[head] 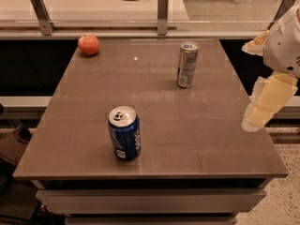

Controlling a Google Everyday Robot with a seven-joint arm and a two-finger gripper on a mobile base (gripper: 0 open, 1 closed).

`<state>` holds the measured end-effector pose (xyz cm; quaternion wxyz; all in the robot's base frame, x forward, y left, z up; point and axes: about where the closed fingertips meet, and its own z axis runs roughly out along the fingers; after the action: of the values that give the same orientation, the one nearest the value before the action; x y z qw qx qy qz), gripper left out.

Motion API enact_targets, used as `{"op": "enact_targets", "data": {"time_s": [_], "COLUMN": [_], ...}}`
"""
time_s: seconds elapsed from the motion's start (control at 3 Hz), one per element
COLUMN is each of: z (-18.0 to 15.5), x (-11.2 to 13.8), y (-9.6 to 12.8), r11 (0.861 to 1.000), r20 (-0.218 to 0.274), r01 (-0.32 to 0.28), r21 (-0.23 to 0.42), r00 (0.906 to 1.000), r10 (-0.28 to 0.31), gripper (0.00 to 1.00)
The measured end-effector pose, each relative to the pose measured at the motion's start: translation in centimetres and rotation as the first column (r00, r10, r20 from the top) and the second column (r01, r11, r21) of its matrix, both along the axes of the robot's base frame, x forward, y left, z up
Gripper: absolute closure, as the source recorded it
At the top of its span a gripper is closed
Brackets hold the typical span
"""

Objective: Move pepsi can near apple

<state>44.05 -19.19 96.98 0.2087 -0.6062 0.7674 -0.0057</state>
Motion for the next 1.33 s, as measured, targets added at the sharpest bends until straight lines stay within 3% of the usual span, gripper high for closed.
{"op": "enact_targets", "data": {"time_s": [0.33,0.67,1.0,1.33], "z": [-2.8,-6.1,-8.8,-9.9], "x": [0.0,0.3,0.6,0.5], "y": [3.2,6.6,10.0,13.5], "r11": [0.987,0.941,0.863,0.754], "r20": [0.02,0.051,0.083,0.104], "r01": [-0.044,-0.089,-0.138,-0.186], "r21": [0.157,0.326,0.486,0.63], "r00": [0.9989,0.9957,0.9903,0.9823], "r10": [0.042,0.077,0.111,0.156], "gripper": [0.0,0.0,0.0,0.0]}}
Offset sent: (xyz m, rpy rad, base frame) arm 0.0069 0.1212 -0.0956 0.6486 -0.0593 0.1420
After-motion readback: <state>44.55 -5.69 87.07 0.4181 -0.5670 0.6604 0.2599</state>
